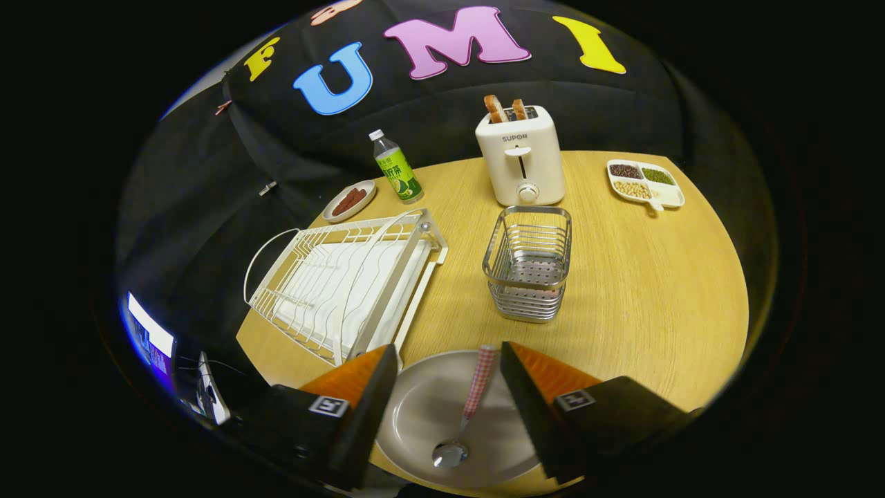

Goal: Take the plate from the dish rack, then take the spoon from the basket and place it into the plate.

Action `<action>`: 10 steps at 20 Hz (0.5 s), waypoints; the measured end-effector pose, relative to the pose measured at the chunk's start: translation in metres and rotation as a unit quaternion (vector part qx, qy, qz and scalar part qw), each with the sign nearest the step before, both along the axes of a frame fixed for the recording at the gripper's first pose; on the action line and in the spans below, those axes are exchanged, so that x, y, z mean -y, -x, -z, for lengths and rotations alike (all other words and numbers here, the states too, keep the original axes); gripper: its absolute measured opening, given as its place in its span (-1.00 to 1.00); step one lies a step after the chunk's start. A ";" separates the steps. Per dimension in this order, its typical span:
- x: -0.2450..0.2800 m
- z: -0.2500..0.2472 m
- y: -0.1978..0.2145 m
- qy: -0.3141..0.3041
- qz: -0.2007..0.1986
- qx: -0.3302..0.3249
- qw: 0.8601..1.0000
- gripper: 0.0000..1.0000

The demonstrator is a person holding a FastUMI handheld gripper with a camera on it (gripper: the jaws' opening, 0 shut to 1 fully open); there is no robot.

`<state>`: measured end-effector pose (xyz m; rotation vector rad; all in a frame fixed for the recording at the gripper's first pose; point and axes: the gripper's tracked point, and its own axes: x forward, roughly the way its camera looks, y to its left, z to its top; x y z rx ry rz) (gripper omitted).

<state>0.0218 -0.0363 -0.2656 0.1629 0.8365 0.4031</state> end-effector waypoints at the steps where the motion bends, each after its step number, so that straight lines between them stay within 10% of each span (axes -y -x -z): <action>1: 0.006 0.000 -0.003 0.012 0.002 0.012 1.000 1.00; 10: 0.029 -0.068 -0.016 0.045 0.019 0.116 0.992 0.97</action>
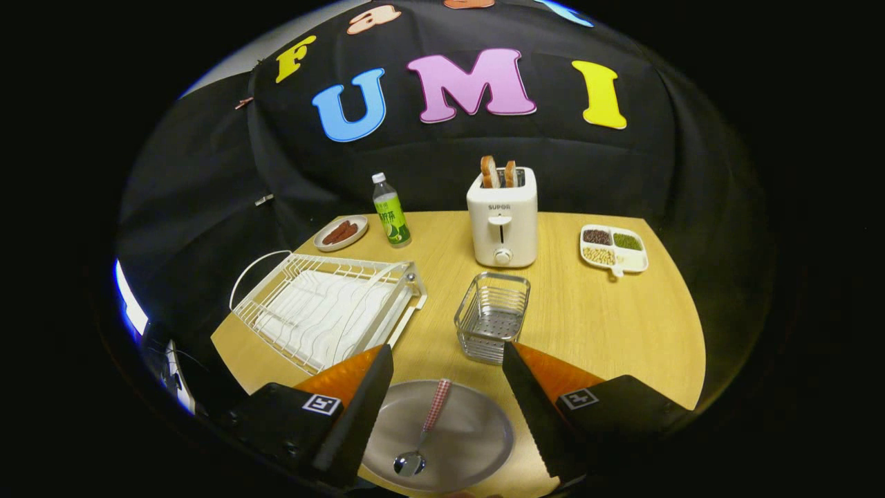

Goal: Take the plate from the dish rack, then take the spoon from the basket and place it into the plate.

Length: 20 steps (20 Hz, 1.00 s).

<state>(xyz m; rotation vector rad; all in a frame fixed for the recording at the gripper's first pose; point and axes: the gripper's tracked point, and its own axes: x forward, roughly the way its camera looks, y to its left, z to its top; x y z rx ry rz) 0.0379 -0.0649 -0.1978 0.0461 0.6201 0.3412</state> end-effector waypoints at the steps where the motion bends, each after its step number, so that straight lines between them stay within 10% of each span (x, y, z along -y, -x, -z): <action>1: 0.002 -0.012 -0.001 0.002 0.007 0.011 1.000 0.97; 20: 0.029 -0.232 0.048 0.014 0.223 0.249 0.942 0.97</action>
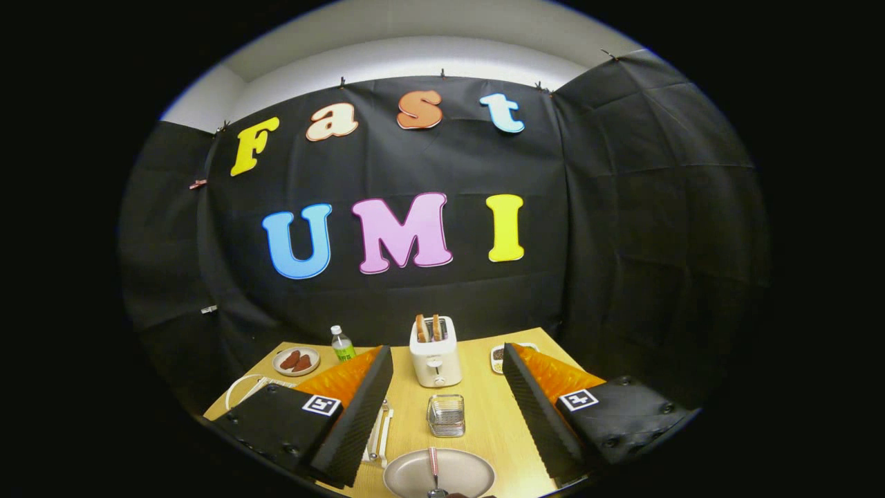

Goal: Take the plate from the dish rack, then take the spoon from the basket and place it into the plate.

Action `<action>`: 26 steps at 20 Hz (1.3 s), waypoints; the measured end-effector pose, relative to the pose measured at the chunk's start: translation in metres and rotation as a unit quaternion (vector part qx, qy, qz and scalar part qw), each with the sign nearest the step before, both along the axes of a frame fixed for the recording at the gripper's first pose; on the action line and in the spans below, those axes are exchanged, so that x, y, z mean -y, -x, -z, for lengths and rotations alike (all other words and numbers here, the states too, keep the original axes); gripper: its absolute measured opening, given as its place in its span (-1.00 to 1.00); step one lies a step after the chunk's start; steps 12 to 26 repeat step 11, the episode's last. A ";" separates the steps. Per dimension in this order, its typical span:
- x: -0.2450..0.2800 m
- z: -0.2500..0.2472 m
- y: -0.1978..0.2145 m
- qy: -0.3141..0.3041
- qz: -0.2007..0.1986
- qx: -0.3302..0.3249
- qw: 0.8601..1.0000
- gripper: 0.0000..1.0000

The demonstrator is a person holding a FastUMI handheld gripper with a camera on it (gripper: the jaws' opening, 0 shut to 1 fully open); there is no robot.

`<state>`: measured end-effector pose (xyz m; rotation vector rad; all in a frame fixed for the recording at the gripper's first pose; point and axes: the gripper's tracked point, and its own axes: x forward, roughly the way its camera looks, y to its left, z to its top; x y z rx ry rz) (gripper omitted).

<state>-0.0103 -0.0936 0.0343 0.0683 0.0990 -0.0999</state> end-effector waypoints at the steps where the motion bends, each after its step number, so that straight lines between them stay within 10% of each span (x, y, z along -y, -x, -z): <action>1: 0.002 -0.001 0.005 0.005 0.010 0.005 1.000 0.97; 26: -0.004 0.001 0.027 0.011 0.042 -0.001 0.999 0.97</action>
